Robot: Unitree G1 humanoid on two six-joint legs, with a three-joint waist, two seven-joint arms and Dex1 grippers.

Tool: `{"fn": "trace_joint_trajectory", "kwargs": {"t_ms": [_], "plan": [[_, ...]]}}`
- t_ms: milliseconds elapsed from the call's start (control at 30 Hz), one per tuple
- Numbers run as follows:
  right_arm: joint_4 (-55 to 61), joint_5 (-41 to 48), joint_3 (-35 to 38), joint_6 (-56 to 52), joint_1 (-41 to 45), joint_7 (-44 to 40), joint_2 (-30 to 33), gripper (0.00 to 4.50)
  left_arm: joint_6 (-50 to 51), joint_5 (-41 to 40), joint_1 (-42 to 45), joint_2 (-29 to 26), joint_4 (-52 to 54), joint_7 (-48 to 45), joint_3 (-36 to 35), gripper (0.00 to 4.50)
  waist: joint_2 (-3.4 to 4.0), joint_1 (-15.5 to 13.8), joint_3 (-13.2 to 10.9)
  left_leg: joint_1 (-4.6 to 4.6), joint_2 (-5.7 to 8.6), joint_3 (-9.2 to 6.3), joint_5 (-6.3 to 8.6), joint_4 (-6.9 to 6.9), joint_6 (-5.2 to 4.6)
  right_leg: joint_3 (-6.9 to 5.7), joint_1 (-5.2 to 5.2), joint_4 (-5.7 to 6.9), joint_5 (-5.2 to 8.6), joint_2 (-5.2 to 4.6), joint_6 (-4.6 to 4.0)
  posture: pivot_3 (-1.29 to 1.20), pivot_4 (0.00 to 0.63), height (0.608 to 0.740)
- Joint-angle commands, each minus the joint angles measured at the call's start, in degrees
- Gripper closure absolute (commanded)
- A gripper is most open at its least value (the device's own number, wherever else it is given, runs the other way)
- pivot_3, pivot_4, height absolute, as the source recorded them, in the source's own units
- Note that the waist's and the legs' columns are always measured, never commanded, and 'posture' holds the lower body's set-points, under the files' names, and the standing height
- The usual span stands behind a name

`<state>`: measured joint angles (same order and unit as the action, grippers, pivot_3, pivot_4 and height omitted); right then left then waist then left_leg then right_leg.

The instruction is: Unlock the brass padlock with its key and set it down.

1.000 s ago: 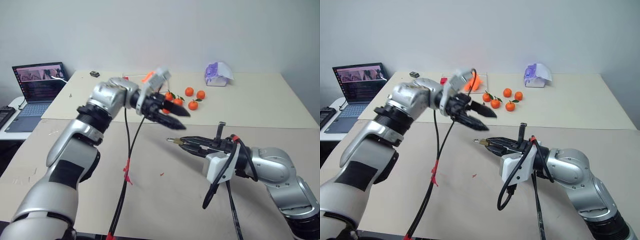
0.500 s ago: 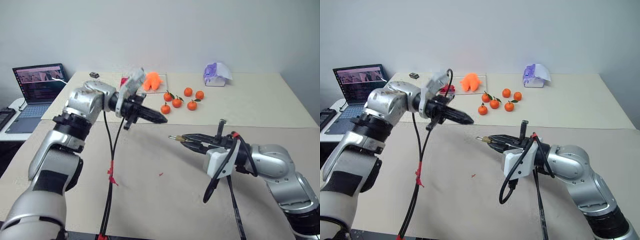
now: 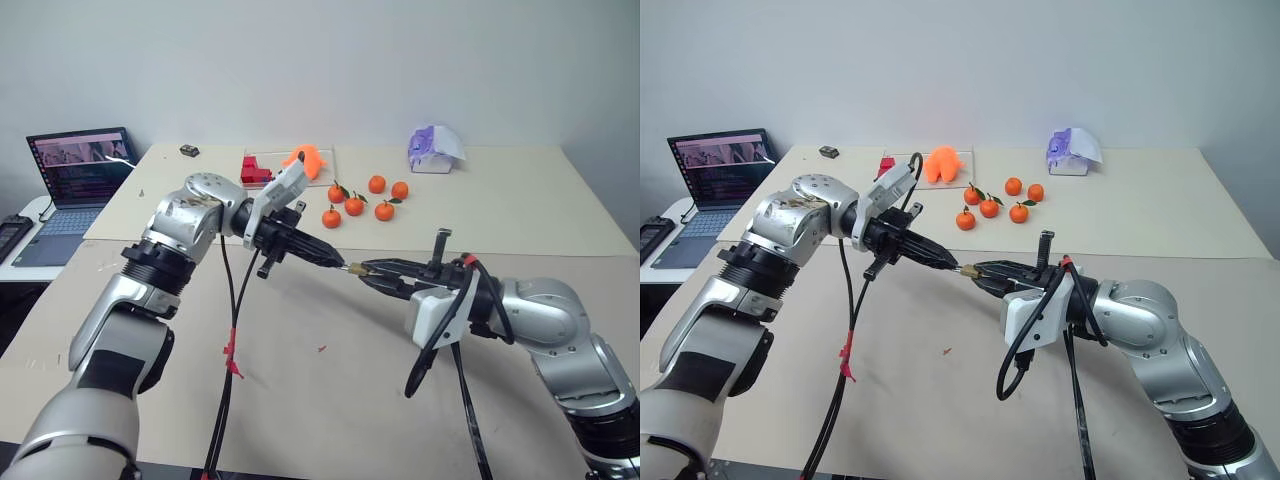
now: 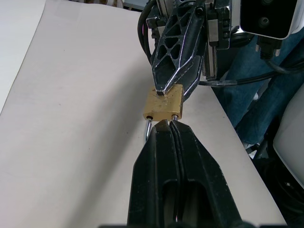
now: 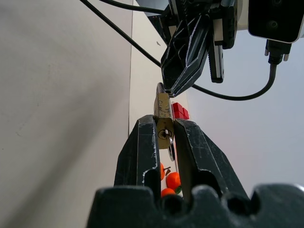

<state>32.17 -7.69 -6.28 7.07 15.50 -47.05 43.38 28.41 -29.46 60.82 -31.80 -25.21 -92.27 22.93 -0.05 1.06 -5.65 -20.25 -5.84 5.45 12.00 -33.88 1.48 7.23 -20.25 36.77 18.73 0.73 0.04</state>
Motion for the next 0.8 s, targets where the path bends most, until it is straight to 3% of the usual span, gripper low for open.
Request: {"fn": "trace_joint_trajectory", "kwargs": {"t_ms": [33,433,800], "plan": [[3.64,1.79,1.34,-1.02,1.05,0.31,-0.24,4.34,-2.35,0.59,0.69,-0.13,0.62,-0.23,-0.61,4.46,0.00,0.04,0.00,0.00,0.00,0.00,0.00,0.00,0.00,0.00,0.00,0.00,0.00,0.00,0.00,0.00,0.150,0.702],[6.88,2.13,1.98,-4.14,1.10,0.67,-0.24,4.34,-4.37,2.20,1.23,1.96,-1.85,-0.23,-1.13,4.46,-0.02,0.08,-0.01,-0.04,0.00,-0.01,0.02,0.01,-0.03,-0.01,-0.01,0.00,0.02,0.00,0.01,0.00,0.150,0.702],[0.37,-0.93,3.06,0.23,5.22,2.44,0.62,4.34,-4.48,3.62,0.82,2.67,-2.17,-0.22,-2.92,4.46,-0.02,0.02,-0.01,-0.04,0.00,-0.01,0.02,0.01,-0.04,-0.01,-0.01,-0.01,0.02,0.00,-0.01,0.00,0.150,0.702]]}}
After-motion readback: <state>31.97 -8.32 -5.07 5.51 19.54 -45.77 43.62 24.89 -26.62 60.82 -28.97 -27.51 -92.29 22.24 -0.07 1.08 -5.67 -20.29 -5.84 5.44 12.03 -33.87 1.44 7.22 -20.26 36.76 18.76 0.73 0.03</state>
